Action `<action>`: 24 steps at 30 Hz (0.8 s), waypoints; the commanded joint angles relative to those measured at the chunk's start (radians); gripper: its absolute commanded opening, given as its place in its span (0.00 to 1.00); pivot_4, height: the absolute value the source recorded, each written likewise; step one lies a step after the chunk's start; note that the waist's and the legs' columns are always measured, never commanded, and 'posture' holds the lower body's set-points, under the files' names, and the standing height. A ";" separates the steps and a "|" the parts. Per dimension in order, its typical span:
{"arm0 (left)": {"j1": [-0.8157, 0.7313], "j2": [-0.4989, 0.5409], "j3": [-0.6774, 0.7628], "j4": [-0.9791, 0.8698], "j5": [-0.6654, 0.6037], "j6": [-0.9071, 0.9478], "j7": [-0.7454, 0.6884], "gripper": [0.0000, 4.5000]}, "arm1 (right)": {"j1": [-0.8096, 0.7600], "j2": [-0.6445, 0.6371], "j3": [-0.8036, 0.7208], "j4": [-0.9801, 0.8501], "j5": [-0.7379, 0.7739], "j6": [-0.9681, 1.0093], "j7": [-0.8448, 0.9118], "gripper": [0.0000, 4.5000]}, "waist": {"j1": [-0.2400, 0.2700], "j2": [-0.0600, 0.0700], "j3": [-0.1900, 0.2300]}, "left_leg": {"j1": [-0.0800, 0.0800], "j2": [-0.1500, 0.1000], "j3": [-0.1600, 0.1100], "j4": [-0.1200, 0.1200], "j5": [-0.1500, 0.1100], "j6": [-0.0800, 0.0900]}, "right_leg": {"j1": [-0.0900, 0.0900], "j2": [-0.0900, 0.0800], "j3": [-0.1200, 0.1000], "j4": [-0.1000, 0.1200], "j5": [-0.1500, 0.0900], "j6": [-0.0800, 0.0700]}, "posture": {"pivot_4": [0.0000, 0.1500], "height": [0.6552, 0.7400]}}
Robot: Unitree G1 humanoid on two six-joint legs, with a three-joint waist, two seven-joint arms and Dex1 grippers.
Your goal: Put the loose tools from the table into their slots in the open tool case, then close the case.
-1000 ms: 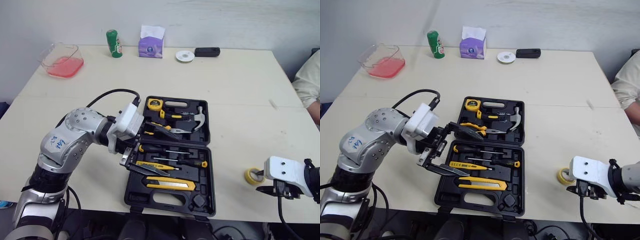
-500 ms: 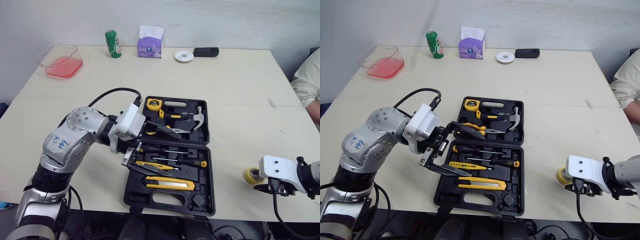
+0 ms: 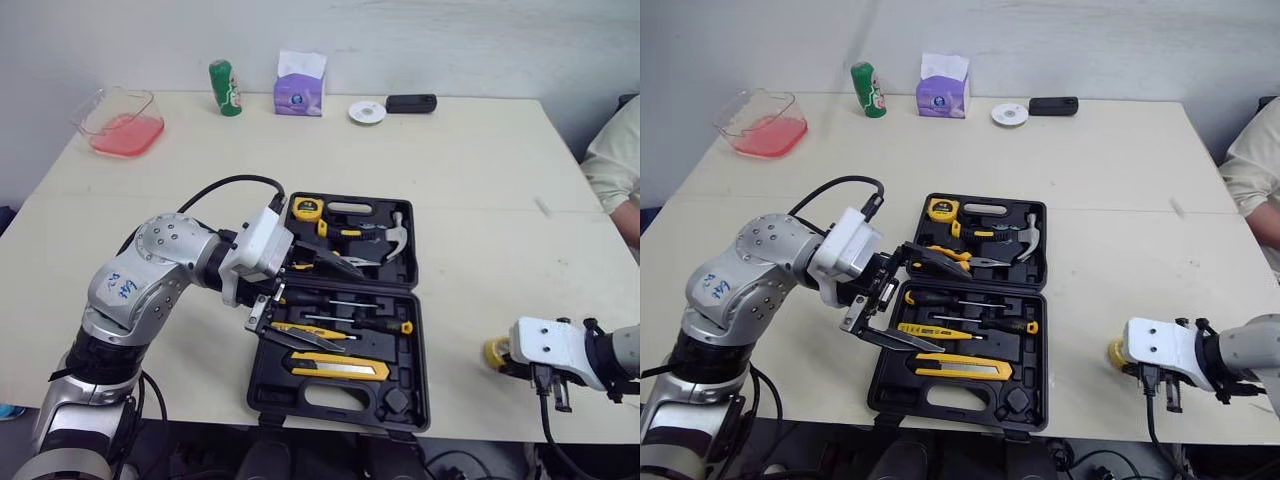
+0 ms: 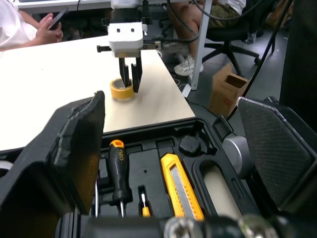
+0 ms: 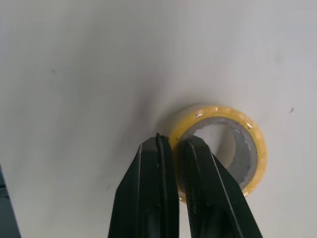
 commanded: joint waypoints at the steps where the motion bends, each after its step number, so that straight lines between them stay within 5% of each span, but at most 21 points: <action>1: 0.065 0.034 -0.025 -0.038 0.050 -0.052 -0.024 1.00 | -0.111 0.010 0.041 -0.145 0.130 0.042 0.020 0.01 | -0.001 0.000 0.000 | 0.000 0.001 -0.001 0.000 0.000 0.000 | 0.000 0.000 0.000 0.000 0.000 0.000 | 1.00 1.00; 9: 0.176 0.070 -0.066 -0.078 0.119 -0.129 -0.041 1.00 | -0.417 0.113 0.400 -0.189 0.117 0.094 0.029 0.01 | 0.014 -0.002 0.001 | -0.002 0.000 -0.004 0.000 0.000 -0.001 | -0.001 -0.004 -0.003 -0.003 0.000 0.000 | 1.00 1.00; 16: 0.202 0.068 -0.068 -0.101 0.110 -0.119 -0.030 1.00 | -0.358 0.088 0.580 -0.173 -0.050 -0.033 0.070 0.01 | 0.016 -0.002 0.001 | -0.003 -0.001 -0.004 -0.001 -0.001 0.000 | -0.002 -0.003 -0.004 -0.003 0.000 0.000 | 1.00 1.00; 24: 0.201 0.070 -0.075 -0.121 0.111 -0.120 -0.040 1.00 | -0.307 0.062 0.555 -0.153 -0.074 -0.078 0.078 0.01 | 0.011 -0.003 0.001 | -0.002 -0.001 -0.004 0.000 -0.001 0.000 | 0.000 -0.003 -0.003 -0.003 0.000 0.000 | 1.00 1.00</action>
